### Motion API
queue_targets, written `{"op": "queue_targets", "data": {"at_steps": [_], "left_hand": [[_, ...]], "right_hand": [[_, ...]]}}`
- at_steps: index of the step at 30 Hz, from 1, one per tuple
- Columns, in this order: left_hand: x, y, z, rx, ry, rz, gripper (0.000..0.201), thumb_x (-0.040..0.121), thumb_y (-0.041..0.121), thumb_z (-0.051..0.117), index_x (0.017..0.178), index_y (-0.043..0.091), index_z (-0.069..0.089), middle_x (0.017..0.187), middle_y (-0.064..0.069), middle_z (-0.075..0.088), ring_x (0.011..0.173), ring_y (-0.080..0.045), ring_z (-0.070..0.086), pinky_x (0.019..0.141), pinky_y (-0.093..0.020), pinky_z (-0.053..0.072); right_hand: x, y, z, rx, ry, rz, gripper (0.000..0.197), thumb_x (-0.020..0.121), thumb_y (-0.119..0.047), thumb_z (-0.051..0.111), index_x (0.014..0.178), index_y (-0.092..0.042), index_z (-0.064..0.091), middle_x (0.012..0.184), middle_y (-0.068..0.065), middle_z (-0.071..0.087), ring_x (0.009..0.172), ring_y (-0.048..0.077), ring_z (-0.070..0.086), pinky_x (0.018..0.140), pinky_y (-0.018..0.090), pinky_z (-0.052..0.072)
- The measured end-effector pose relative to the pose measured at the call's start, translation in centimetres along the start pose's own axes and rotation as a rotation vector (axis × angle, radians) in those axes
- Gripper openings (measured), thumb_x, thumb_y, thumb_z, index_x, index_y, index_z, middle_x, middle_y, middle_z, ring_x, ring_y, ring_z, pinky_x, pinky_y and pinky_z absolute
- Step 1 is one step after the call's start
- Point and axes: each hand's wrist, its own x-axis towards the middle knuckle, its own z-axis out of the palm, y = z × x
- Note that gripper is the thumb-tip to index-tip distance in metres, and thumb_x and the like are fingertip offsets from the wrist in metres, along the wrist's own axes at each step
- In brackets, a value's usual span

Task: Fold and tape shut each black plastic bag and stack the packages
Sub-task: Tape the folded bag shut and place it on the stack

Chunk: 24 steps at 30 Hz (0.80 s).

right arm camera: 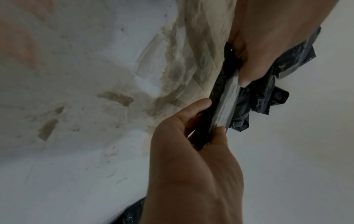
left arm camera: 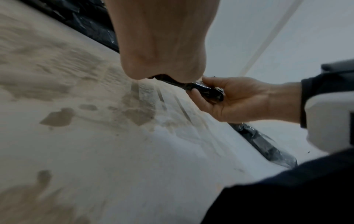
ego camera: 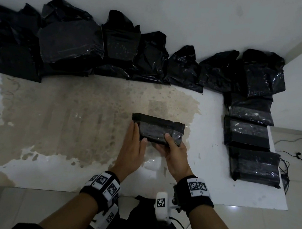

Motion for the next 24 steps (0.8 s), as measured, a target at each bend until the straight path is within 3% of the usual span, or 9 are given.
{"op": "queue_targets", "data": {"at_steps": [1,3,5,6,8,10,15,21,24], "left_hand": [[0.4,0.0,0.0,-0.053,0.011,-0.025,0.074,0.102,0.052,0.021,0.161,0.013,-0.003,0.169,-0.005,-0.006,0.155,-0.014,-0.003,0.127,-0.035,0.009],[0.9,0.4,-0.3,-0.186,0.063,-0.027,0.068,0.103,0.053,0.022,0.161,0.019,0.011,0.165,-0.005,0.021,0.151,-0.017,0.022,0.121,-0.035,0.026],[1.2,1.2,-0.7,-0.289,0.115,-0.066,0.052,0.107,0.044,0.026,0.154,0.022,0.033,0.147,0.003,0.047,0.134,-0.012,0.045,0.107,-0.025,0.037],[1.3,1.7,-1.1,-0.337,0.121,-0.129,0.045,0.109,0.037,0.027,0.146,0.02,0.044,0.137,0.003,0.054,0.125,-0.012,0.051,0.099,-0.022,0.04],[1.7,2.3,-1.5,-0.45,0.119,-0.263,0.034,0.11,0.028,0.03,0.117,0.016,0.061,0.109,0.0,0.065,0.104,-0.018,0.06,0.081,-0.022,0.045],[2.1,2.3,-1.6,-0.548,0.126,-0.358,0.03,0.109,0.025,0.036,0.1,0.016,0.063,0.092,0.0,0.065,0.087,-0.018,0.06,0.069,-0.025,0.044],[2.6,2.3,-1.8,-0.735,0.18,-0.536,0.028,0.107,0.024,0.043,0.089,0.02,0.063,0.078,0.002,0.063,0.061,-0.006,0.055,0.052,-0.02,0.043],[2.5,2.7,-1.8,-0.94,0.202,-0.589,0.028,0.107,0.021,0.045,0.089,0.015,0.065,0.077,-0.001,0.059,0.064,-0.011,0.044,0.057,-0.026,0.032],[2.2,3.1,-1.8,-1.008,0.199,-0.591,0.025,0.105,0.02,0.05,0.088,0.013,0.066,0.077,-0.002,0.059,0.064,-0.01,0.044,0.059,-0.026,0.034]], "right_hand": [[-0.1,-0.1,-0.1,0.011,-0.015,-0.003,0.033,0.1,-0.014,0.062,0.131,-0.001,0.06,0.123,0.021,0.07,0.113,0.036,0.068,0.098,0.045,0.056],[-0.2,-0.4,-0.3,0.04,-0.028,-0.006,0.034,0.1,-0.013,0.061,0.132,0.0,0.059,0.124,0.02,0.069,0.114,0.037,0.067,0.097,0.044,0.057],[-0.2,-0.6,-0.6,0.06,-0.024,-0.007,0.033,0.1,-0.012,0.061,0.131,0.001,0.059,0.122,0.021,0.07,0.113,0.037,0.067,0.094,0.043,0.059],[-0.3,-0.7,-0.8,0.061,-0.021,-0.008,0.033,0.1,-0.011,0.061,0.131,0.001,0.059,0.121,0.021,0.07,0.112,0.037,0.068,0.095,0.045,0.058],[-0.2,-0.8,-1.3,0.054,-0.016,-0.013,0.034,0.1,-0.01,0.06,0.131,0.002,0.058,0.121,0.021,0.07,0.11,0.035,0.069,0.097,0.049,0.056],[-0.2,-0.8,-1.7,0.04,-0.011,-0.016,0.036,0.099,-0.009,0.061,0.132,0.004,0.057,0.121,0.022,0.07,0.109,0.035,0.069,0.096,0.049,0.057],[-0.3,-0.9,-2.3,0.026,-0.012,-0.026,0.036,0.099,-0.01,0.061,0.132,0.004,0.057,0.122,0.024,0.069,0.112,0.037,0.068,0.097,0.051,0.056],[-0.2,-0.8,-2.9,0.038,-0.004,-0.028,0.037,0.099,-0.012,0.061,0.133,0.003,0.057,0.124,0.023,0.069,0.116,0.04,0.066,0.097,0.05,0.057],[-0.2,-0.7,-3.0,0.055,0.002,-0.02,0.036,0.1,-0.012,0.061,0.133,0.003,0.058,0.125,0.024,0.068,0.117,0.039,0.065,0.097,0.05,0.056]]}}
